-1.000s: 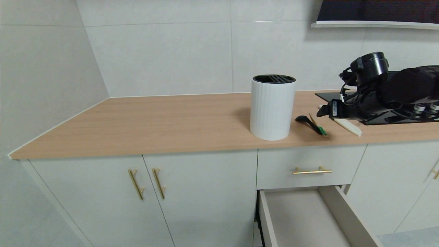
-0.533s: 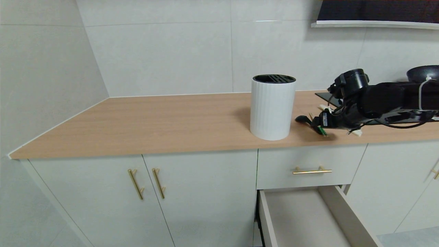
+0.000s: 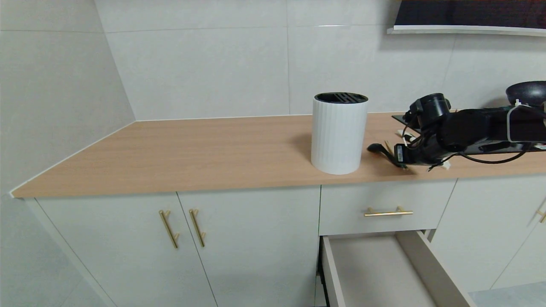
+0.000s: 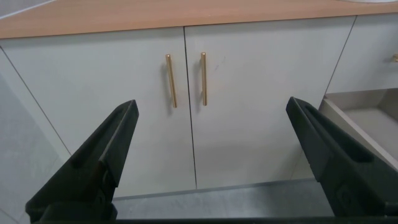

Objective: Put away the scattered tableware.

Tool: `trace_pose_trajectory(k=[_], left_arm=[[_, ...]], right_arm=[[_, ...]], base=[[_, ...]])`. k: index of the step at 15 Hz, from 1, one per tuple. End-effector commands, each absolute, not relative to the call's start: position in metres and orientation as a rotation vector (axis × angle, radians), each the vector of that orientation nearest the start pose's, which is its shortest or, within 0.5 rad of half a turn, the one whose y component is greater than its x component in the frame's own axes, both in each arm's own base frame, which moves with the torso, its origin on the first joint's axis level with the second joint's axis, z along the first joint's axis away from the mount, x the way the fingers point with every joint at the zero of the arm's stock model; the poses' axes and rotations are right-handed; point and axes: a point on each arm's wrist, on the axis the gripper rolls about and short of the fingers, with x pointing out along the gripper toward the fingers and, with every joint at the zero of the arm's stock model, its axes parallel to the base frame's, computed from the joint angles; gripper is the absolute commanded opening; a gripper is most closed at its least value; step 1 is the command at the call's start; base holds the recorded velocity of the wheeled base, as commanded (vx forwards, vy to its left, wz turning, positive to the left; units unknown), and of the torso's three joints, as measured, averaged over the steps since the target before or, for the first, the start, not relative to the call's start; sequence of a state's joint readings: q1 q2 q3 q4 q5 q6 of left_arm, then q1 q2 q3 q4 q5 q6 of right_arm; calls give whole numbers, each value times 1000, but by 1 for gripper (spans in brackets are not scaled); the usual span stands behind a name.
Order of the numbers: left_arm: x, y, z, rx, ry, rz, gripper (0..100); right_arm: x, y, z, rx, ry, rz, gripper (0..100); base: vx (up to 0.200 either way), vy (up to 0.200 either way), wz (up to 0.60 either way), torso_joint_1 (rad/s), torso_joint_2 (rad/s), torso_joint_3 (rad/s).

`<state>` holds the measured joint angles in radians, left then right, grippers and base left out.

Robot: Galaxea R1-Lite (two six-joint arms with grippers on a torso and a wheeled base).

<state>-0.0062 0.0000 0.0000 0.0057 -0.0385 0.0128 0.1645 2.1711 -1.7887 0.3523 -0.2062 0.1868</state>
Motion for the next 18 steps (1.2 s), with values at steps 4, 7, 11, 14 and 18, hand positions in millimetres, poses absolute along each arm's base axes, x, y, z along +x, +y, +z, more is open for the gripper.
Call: trace_pose_trajectory(k=[4, 7, 11, 14, 18], left_arm=[[-23, -1, 75, 12, 6, -45, 100], [-23, -1, 75, 12, 6, -46, 100], [-23, -1, 75, 12, 6, -45, 100], [-23, -1, 75, 14, 6, -46, 100], [-23, -1, 75, 14, 6, -45, 100]], right_arm=[[425, 66, 195, 51, 694, -107, 0], [415, 64, 212, 62, 658, -104, 0], [408, 64, 217, 64, 658, -92, 0], [409, 75, 210, 32, 680, -9, 100], [417, 74, 192, -45, 727, 186, 100]], base=[[0, 0, 0, 0, 0, 0], [0, 0, 0, 0, 0, 0], [0, 0, 0, 0, 0, 0], [0, 0, 0, 0, 0, 0], [0, 0, 0, 0, 0, 0]])
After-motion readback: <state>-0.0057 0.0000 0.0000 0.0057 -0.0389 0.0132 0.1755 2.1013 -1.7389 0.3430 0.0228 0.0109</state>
